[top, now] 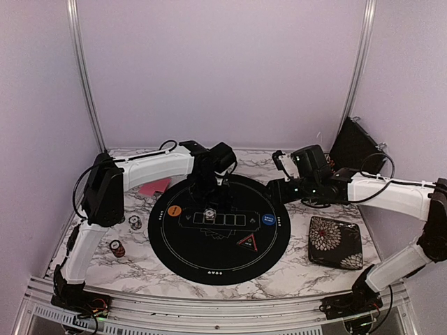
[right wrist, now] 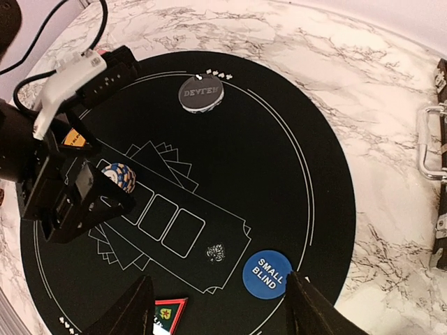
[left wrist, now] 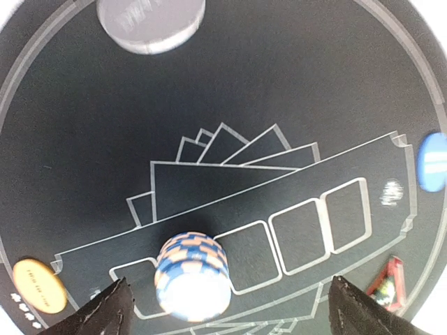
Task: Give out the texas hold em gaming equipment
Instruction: Move the pile of poker chips to the small blind area.
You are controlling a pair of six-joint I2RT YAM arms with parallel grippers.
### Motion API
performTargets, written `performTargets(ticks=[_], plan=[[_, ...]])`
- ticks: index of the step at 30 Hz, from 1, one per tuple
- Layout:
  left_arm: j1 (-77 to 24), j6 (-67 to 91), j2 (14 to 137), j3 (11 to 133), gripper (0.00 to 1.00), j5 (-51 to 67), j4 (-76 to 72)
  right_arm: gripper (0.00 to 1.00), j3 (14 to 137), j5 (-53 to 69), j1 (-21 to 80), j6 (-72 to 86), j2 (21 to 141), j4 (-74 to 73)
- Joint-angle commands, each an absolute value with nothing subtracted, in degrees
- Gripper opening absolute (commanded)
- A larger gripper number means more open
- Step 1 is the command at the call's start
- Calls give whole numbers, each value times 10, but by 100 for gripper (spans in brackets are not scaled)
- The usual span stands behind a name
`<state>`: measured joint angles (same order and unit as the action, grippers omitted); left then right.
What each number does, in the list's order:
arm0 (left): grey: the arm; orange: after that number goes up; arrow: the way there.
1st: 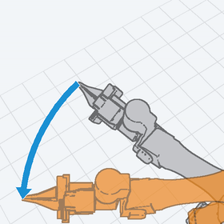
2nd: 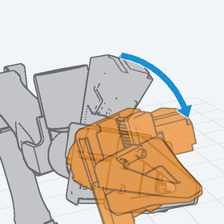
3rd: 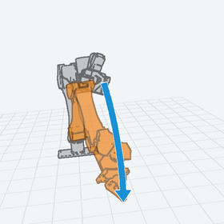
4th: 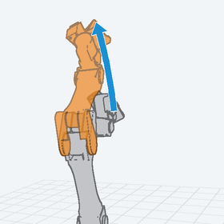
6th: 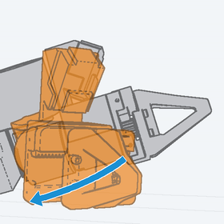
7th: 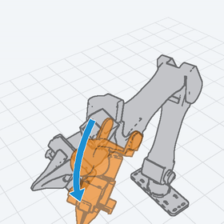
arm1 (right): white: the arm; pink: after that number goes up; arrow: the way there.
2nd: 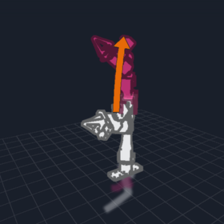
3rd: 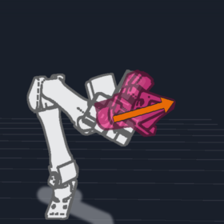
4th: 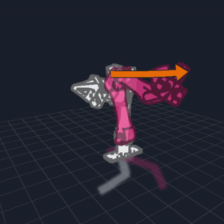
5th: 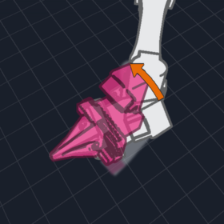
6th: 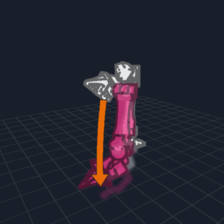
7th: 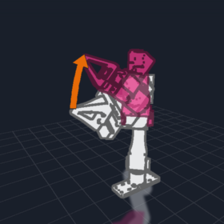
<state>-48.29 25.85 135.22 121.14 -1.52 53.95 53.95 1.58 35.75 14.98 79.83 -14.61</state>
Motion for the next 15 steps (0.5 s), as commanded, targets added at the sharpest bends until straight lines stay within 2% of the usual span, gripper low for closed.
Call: performTargets(ticks=[1, 7, 15], plan=[[-463, 250, 1277, 1199, 99, -9, 516, 61, 576, 10, 357, 157, 812, -163], [-413, 265, 1171, 1096, 99, -4, 453, 61, 626, 3, 388, 146, 846, -184], [-339, 273, 996, 919, 99, -3, 384, 61, 749, 4, 462, 128, 984, -229]])
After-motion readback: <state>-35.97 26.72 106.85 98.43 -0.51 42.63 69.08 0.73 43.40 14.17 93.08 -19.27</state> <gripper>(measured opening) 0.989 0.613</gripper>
